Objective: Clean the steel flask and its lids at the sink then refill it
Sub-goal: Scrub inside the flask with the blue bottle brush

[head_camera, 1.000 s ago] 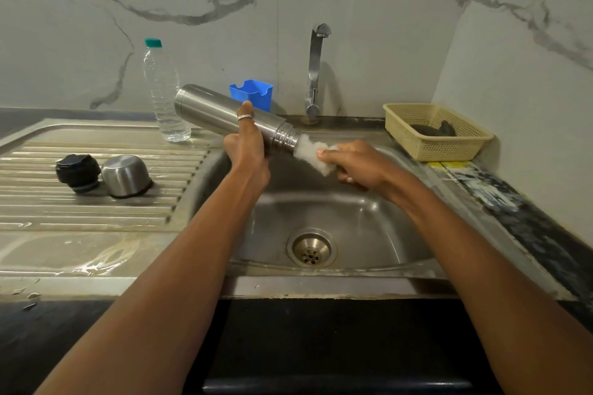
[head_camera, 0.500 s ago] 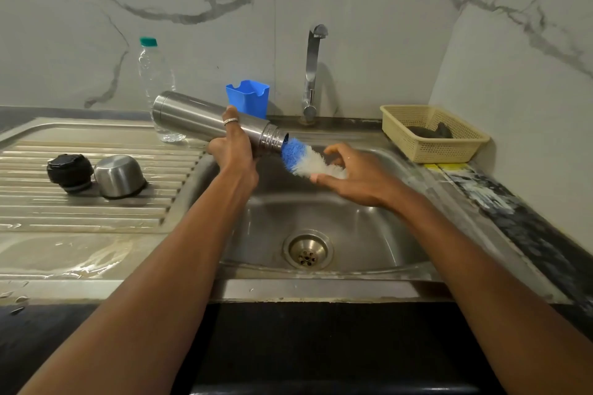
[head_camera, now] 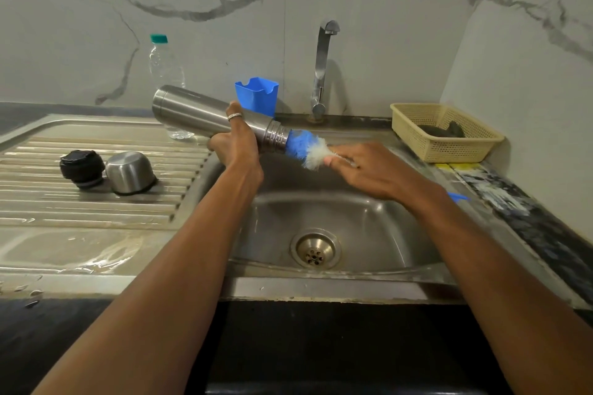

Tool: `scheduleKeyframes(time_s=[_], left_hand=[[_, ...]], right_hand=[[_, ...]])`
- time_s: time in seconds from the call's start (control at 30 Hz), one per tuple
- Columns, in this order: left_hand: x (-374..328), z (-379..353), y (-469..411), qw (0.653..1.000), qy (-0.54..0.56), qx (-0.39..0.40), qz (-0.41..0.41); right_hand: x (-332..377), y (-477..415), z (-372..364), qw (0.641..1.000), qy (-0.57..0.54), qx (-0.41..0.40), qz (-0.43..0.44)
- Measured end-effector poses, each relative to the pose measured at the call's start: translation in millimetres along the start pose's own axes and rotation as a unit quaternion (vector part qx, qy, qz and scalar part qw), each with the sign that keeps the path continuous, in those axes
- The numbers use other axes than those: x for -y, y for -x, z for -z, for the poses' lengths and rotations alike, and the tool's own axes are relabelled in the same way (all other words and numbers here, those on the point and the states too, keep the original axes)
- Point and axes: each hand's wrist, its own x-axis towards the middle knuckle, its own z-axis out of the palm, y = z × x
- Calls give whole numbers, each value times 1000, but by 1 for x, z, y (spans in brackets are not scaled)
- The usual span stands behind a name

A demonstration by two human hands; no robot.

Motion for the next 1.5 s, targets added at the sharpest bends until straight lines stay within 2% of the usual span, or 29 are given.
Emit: scheduleKeyframes(time_s=[0.2,0.33,0.6,0.87,1.03,1.3,1.5], left_hand=[[5,-7,4,999,-38,16,-21],[9,-9,4,995,-86,15,-43],[7,-9,10,994,-97,10,-58],[5,-8,5,994,-81,26,-65],[0,3,-13,996,-59,-24,-66],[16,-6,-3,995,-67,44,-62],[14,-5,-2,998,-14,51,-21]], right_hand=[[-3,8,19,991,-108,47,-57],[-5,9,22,991,-110,55,-59],[-6,9,26,995,-70,44,-55],[-12,23,40,967,-191,98,-136],[-29,33,43,969,-144,90,-177],[-29,21,29,987,35,21,-156],[-25,15,26,983,-13,-25,-181]])
